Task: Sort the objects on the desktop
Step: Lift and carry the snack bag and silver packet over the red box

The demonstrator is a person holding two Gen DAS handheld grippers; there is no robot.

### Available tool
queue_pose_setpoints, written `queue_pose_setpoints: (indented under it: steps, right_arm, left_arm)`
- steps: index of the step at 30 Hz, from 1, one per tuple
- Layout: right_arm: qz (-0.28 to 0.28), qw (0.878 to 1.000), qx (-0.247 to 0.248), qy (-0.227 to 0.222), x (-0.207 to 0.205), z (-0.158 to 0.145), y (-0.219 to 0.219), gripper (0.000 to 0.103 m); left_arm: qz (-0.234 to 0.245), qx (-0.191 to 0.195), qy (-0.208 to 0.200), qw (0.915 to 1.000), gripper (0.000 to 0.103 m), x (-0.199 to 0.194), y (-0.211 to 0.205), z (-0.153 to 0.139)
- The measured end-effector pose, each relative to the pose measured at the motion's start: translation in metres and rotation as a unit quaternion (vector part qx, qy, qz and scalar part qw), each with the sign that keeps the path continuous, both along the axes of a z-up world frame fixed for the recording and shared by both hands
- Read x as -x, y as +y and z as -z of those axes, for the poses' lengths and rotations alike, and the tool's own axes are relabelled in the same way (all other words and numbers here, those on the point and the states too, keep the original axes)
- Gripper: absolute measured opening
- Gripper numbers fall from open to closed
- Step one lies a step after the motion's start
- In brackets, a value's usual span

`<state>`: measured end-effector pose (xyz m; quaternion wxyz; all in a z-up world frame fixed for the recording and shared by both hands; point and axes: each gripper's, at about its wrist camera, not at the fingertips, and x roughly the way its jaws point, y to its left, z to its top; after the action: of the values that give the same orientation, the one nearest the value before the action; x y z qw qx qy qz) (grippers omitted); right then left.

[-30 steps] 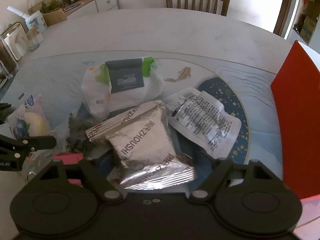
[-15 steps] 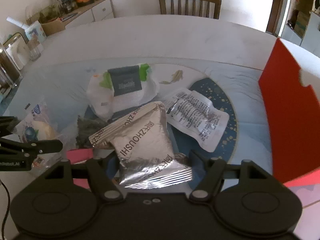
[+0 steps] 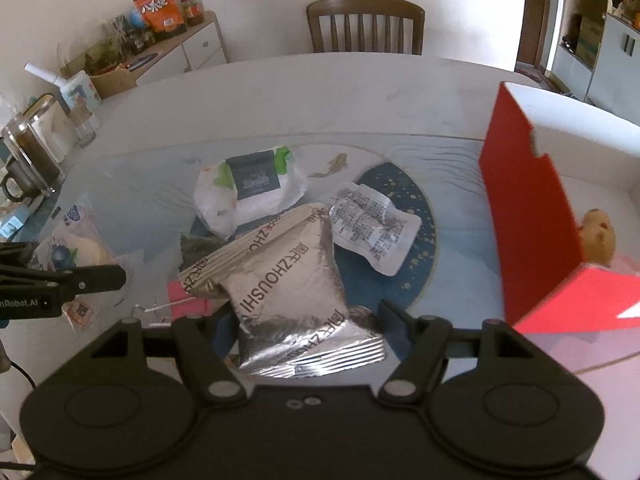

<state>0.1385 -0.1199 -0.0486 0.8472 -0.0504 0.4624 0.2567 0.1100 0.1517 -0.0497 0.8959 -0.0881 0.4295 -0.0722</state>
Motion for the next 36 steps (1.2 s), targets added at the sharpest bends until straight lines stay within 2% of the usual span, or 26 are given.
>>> queue_pose_setpoints:
  steps: [9, 19, 36]
  right_arm:
    - [0.028, 0.999, -0.015, -0.008, 0.015, -0.022, -0.036, 0.072]
    - [0.065, 0.997, -0.039, -0.031, 0.013, -0.048, -0.084, 0.072]
    - [0.092, 0.992, -0.054, -0.065, -0.011, -0.068, -0.155, 0.072]
  left_arm:
    - [-0.006, 0.018, -0.012, 0.9997, 0.059, 0.012, -0.035, -0.033]
    - [0.016, 0.027, -0.034, 0.9989, 0.059, 0.007, -0.084, -0.06]
    - [0.054, 0.019, -0.057, 0.9967, 0.059, -0.027, -0.173, -0.078]
